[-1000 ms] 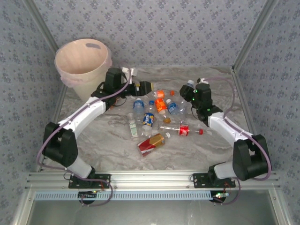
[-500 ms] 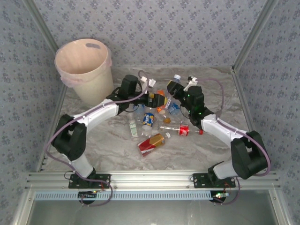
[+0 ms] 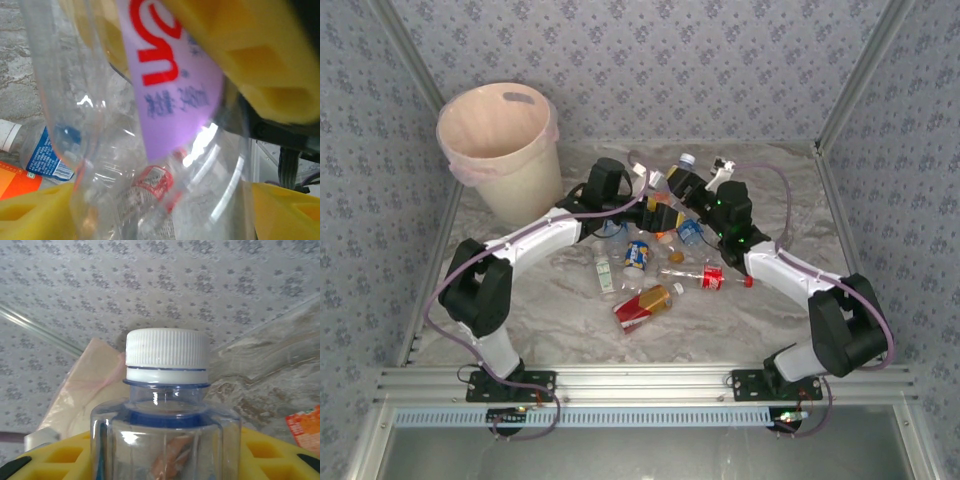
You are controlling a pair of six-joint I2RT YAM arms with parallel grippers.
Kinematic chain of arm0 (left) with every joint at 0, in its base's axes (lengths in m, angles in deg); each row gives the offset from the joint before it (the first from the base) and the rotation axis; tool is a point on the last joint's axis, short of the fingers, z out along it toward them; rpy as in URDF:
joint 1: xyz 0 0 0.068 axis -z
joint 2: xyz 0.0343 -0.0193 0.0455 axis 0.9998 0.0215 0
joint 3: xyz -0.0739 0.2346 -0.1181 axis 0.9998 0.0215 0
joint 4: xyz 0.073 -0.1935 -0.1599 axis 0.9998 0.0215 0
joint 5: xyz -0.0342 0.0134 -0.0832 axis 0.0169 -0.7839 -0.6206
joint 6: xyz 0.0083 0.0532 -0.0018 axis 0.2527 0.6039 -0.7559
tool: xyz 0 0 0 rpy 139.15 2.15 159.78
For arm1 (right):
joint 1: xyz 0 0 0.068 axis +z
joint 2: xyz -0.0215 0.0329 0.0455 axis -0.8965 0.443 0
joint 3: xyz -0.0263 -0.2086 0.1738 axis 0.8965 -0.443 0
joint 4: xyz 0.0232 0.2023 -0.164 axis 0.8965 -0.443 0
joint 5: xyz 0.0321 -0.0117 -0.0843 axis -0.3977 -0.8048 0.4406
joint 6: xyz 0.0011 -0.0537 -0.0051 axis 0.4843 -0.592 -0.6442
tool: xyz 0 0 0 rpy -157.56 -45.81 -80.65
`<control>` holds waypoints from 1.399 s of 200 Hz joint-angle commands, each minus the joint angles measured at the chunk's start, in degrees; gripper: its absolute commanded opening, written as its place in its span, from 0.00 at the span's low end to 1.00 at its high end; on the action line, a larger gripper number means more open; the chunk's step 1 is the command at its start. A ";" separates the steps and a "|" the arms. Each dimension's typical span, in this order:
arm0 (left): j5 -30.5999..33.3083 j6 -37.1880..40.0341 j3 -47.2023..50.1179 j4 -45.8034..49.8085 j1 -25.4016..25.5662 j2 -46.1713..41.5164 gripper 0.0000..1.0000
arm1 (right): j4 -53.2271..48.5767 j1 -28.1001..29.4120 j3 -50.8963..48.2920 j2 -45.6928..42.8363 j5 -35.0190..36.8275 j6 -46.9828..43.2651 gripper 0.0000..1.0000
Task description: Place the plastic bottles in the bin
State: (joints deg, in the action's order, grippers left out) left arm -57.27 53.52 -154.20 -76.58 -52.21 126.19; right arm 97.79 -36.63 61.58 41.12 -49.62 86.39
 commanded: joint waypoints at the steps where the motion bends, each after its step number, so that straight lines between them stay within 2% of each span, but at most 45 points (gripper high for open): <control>1: -2.00 1.42 -2.36 0.39 0.36 0.84 0.75 | 2.83 0.74 2.07 0.65 -2.02 0.68 0.52; 36: -2.41 1.52 -2.41 0.34 0.44 0.81 0.60 | 2.79 0.81 2.27 0.56 -4.59 0.31 0.55; 57: -1.98 1.61 -1.95 -0.35 0.40 0.19 0.53 | 1.83 0.70 2.42 0.32 -6.01 -1.21 0.64; 73: -0.37 1.94 -1.69 0.06 0.35 -0.02 0.51 | 0.05 0.62 2.78 -0.30 -6.84 -3.25 0.73; 133: 4.44 1.98 -0.86 0.62 -0.55 -0.91 0.50 | -10.55 -0.72 3.59 -6.14 -8.56 -12.46 0.91; 140: 4.83 1.80 -0.72 0.54 -0.78 -0.99 0.50 | -12.18 -1.02 3.83 -6.80 -9.26 -13.81 1.00; 180: 7.32 1.09 -0.01 0.29 -1.87 -1.69 0.50 | -20.33 -1.64 4.53 -10.95 -11.22 -20.86 1.00; 243: 10.65 0.56 0.86 0.68 -4.15 -3.99 0.50 | -17.59 -4.67 1.50 -14.35 -17.06 -23.27 1.00; 260: 12.45 0.55 0.78 1.61 -4.99 -5.03 0.49 | -14.02 -5.48 -0.90 -14.54 -16.04 -23.03 1.00; 280: 15.24 0.72 0.67 3.08 -6.09 -6.38 0.49 | -13.19 -5.96 -3.13 -14.15 -11.09 -23.18 1.00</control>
State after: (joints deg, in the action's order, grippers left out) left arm -45.69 54.11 -153.85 -74.90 -57.00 123.61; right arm 81.92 -41.90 61.01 27.43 -64.24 64.60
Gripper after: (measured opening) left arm 0.500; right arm 0.999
